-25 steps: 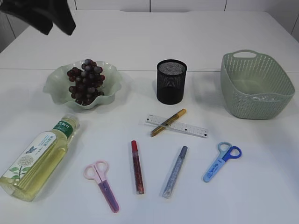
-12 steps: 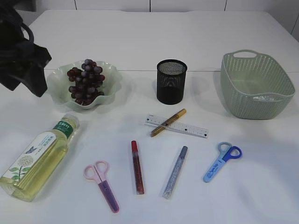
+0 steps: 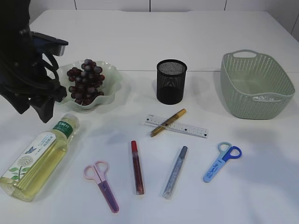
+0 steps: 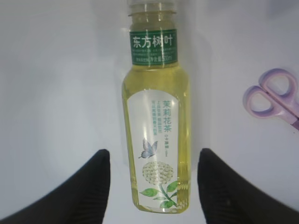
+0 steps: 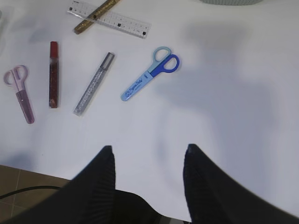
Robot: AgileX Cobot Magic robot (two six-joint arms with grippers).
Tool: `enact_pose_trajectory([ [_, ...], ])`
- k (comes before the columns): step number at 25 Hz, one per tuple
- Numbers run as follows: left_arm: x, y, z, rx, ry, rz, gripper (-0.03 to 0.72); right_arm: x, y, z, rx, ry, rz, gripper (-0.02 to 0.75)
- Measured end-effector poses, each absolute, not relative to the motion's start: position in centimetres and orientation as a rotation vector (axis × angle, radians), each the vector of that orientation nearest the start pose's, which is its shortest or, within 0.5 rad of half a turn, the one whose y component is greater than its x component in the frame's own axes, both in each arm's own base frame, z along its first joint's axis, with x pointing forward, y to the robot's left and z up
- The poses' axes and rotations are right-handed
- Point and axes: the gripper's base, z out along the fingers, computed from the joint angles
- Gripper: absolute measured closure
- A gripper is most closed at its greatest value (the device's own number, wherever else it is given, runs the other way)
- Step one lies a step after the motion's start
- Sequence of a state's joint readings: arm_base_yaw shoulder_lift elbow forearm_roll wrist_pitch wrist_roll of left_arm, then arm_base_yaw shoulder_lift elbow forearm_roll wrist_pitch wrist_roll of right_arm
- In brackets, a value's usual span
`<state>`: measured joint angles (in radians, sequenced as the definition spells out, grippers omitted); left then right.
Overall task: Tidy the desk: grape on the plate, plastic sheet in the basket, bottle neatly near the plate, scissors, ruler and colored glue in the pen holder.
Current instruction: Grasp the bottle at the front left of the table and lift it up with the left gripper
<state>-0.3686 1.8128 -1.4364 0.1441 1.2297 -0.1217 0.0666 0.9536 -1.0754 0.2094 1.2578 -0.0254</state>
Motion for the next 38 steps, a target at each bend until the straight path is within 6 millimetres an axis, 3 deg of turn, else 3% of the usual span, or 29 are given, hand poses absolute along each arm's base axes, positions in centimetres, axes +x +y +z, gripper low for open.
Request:
enact_pose_trajectory([
  [5,33.9,-11.6,24.5,0.412,3.018,0.211,0.238,15.2,2.8,37.2,-0.106,2.608,0.298,0.353],
  [10,34.4,-11.0,23.6,0.344,3.060,0.175,0.101,15.2,2.8,37.2,-0.108,2.608,0.297,0.353],
  [13,34.9,-10.7,22.3,0.317,3.101,0.169,0.073,15.2,2.8,37.2,-0.108,2.608,0.297,0.353],
  [38,37.1,-10.4,13.8,0.262,3.277,0.129,0.104,15.2,2.8,37.2,-0.108,2.610,0.297,0.353],
])
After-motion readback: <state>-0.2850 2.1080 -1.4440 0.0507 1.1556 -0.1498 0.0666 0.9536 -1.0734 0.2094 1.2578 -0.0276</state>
